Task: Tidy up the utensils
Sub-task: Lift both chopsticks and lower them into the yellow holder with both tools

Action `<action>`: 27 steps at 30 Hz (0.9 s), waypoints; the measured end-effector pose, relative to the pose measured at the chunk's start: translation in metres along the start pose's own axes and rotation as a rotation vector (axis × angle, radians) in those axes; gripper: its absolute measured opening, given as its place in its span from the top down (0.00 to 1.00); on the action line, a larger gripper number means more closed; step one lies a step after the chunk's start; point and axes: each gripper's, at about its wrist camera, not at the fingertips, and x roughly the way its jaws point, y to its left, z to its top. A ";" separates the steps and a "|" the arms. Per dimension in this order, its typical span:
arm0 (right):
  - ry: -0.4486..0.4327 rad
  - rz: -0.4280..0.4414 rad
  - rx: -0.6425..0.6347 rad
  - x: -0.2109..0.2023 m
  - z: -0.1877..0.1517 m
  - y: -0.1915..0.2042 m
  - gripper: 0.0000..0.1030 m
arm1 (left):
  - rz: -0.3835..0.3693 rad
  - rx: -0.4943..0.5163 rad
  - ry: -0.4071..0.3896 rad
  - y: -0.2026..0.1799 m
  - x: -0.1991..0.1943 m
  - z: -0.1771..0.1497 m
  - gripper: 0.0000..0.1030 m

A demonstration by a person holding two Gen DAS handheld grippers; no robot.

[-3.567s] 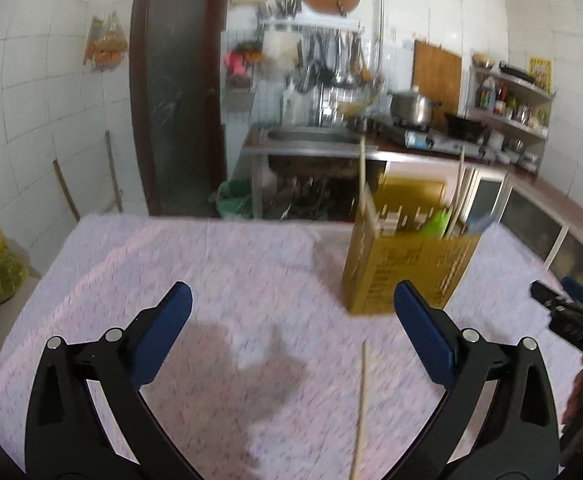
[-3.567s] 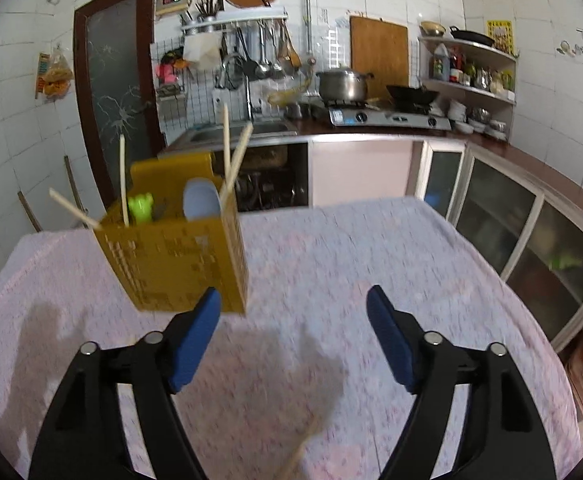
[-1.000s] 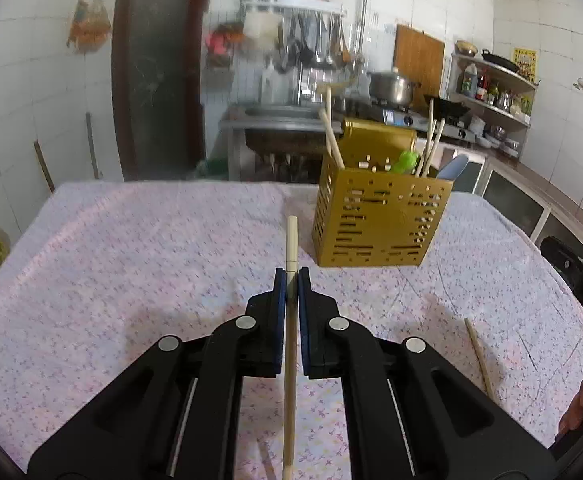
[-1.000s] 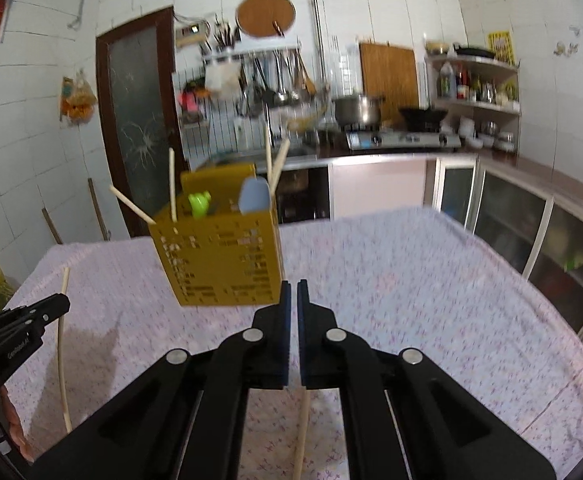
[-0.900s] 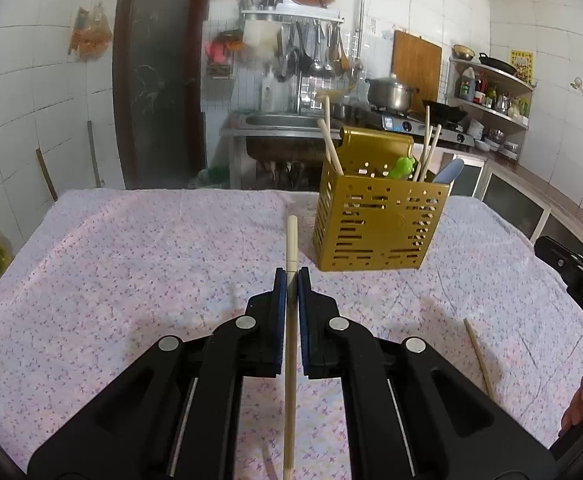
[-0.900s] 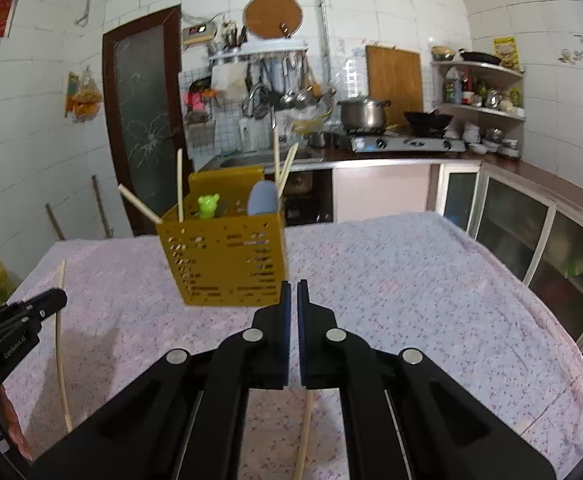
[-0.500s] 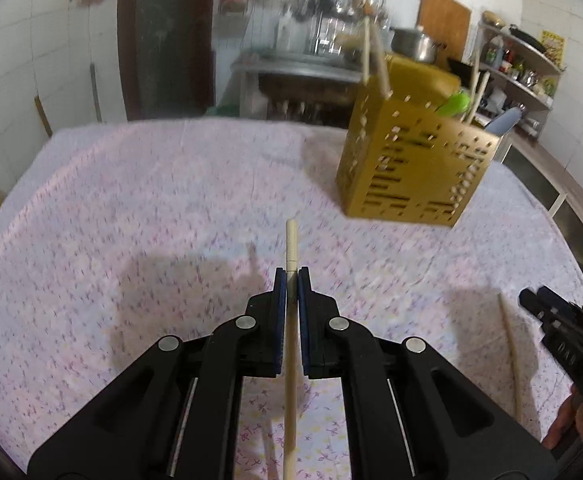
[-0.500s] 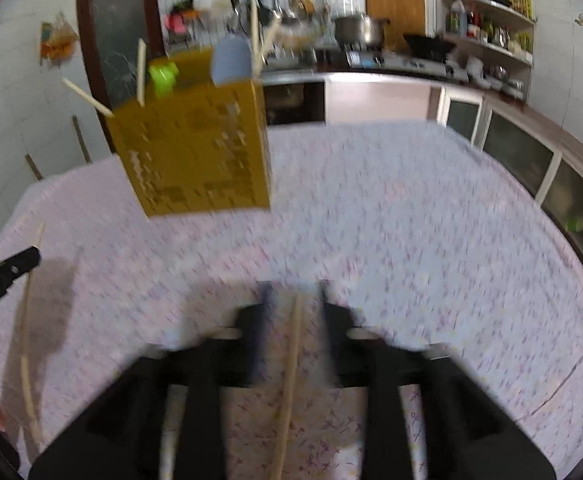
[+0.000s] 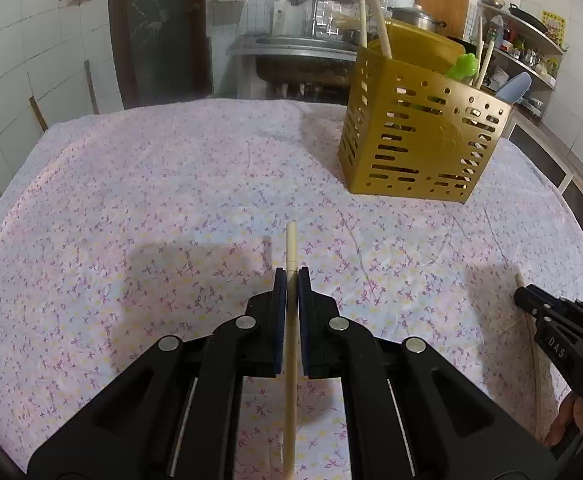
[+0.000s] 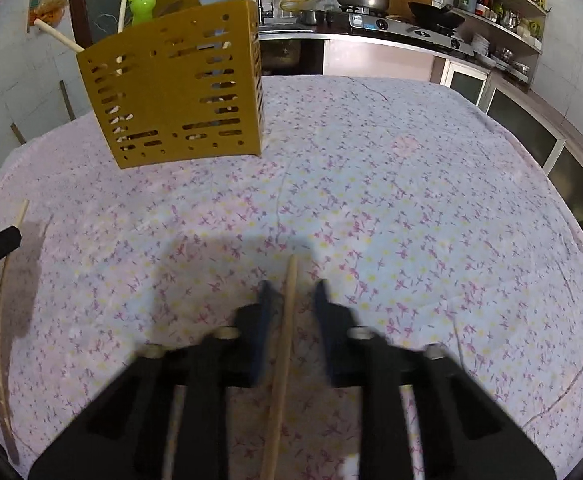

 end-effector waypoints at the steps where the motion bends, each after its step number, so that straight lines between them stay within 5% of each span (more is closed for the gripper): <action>1: -0.006 0.006 0.003 -0.002 0.000 0.000 0.94 | 0.002 0.002 -0.008 0.000 -0.002 0.000 0.95; 18: -0.410 0.091 0.057 -0.118 0.012 -0.007 0.94 | -0.008 -0.002 -0.235 0.006 -0.083 0.009 0.95; 27: -0.517 0.084 0.035 -0.143 0.001 -0.006 0.94 | -0.005 -0.018 -0.330 0.016 -0.119 -0.007 0.95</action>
